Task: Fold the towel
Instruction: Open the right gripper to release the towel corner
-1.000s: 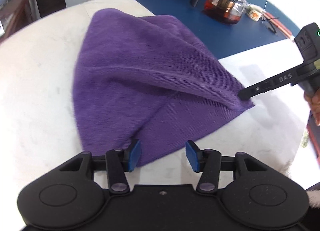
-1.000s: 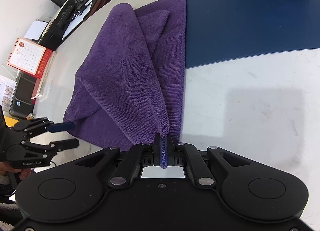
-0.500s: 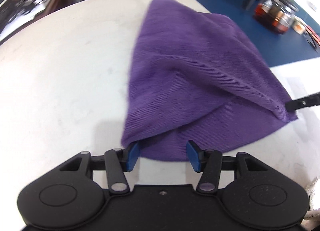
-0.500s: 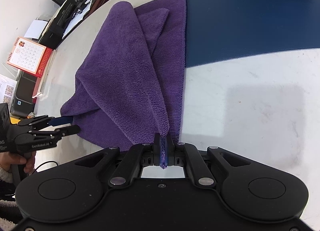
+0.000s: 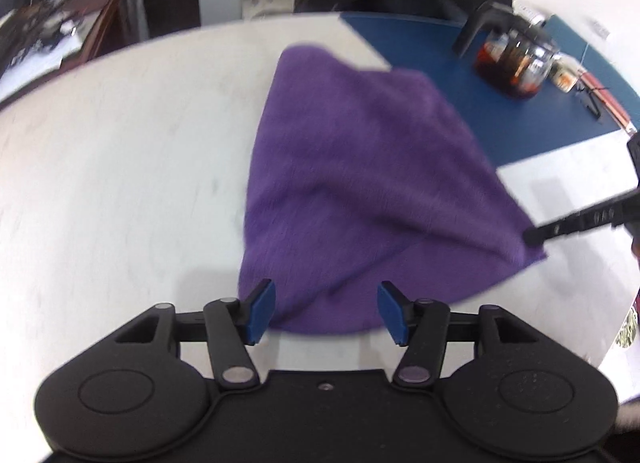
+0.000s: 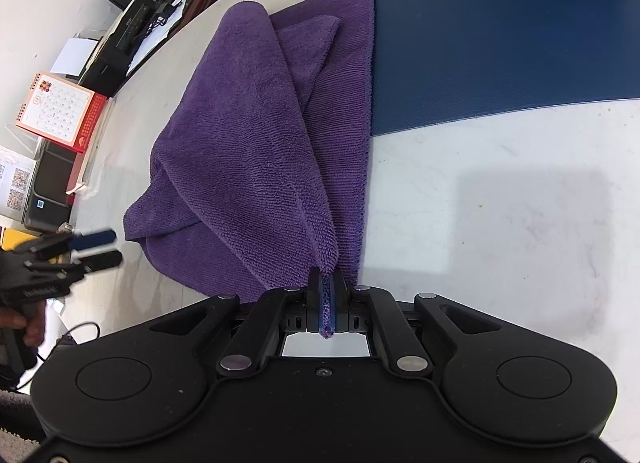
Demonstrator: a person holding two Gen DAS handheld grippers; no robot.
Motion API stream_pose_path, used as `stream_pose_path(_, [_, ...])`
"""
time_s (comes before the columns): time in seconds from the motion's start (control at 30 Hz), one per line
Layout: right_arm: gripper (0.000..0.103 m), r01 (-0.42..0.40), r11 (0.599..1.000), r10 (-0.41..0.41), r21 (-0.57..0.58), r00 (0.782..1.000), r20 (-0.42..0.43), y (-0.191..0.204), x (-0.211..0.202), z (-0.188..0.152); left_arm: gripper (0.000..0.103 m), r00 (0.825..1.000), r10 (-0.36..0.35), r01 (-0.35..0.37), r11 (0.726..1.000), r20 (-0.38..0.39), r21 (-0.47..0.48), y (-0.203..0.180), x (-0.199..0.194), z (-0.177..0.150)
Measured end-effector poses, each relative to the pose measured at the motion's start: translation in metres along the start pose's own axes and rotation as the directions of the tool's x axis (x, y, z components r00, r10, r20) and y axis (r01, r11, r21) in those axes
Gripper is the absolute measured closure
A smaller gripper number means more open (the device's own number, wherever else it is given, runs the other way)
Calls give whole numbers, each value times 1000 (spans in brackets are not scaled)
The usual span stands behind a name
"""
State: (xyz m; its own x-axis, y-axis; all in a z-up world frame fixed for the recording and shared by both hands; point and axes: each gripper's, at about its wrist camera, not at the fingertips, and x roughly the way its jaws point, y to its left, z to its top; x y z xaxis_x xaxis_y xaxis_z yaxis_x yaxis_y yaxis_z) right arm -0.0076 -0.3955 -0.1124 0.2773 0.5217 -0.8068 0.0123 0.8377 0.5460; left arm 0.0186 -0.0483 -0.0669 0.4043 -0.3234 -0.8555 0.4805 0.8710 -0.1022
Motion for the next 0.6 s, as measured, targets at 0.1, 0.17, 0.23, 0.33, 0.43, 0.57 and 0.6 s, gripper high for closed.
stream_pose_path(0.1, [100, 8, 1000, -8, 0, 1000, -3, 1, 0, 0, 48, 1000, -13, 13, 1000, -9, 26, -7, 24, 10])
stream_pose_path(0.17, [99, 17, 1000, -17, 0, 1000, -4, 3, 1, 1, 48, 999, -20, 22, 999, -30, 39, -9, 35, 11])
stream_pose_path(0.23, [97, 30, 999, -30, -11, 1000, -7, 7, 0, 3, 48, 999, -19, 22, 999, -50, 42, -8, 43, 10])
stream_pose_path(0.33, [84, 37, 999, -37, -18, 999, 9, 11, -9, 6, 48, 998, -28, 30, 999, -61, 34, -5, 45, 9])
stream_pose_path(0.43, [75, 27, 1000, -26, -12, 999, 48, 16, -26, 14, 48, 997, -32, 35, 999, -64, 41, -3, 45, 7])
stream_pose_path(0.57, [68, 11, 998, -2, -57, 988, 157, 32, -57, 50, 48, 997, -35, 38, 999, -69, 38, -2, 45, 7])
stream_pose_path(0.6, [68, 18, 997, -3, -80, 983, 186, 38, -59, 64, 48, 997, -35, 38, 998, -72, 41, -3, 46, 7])
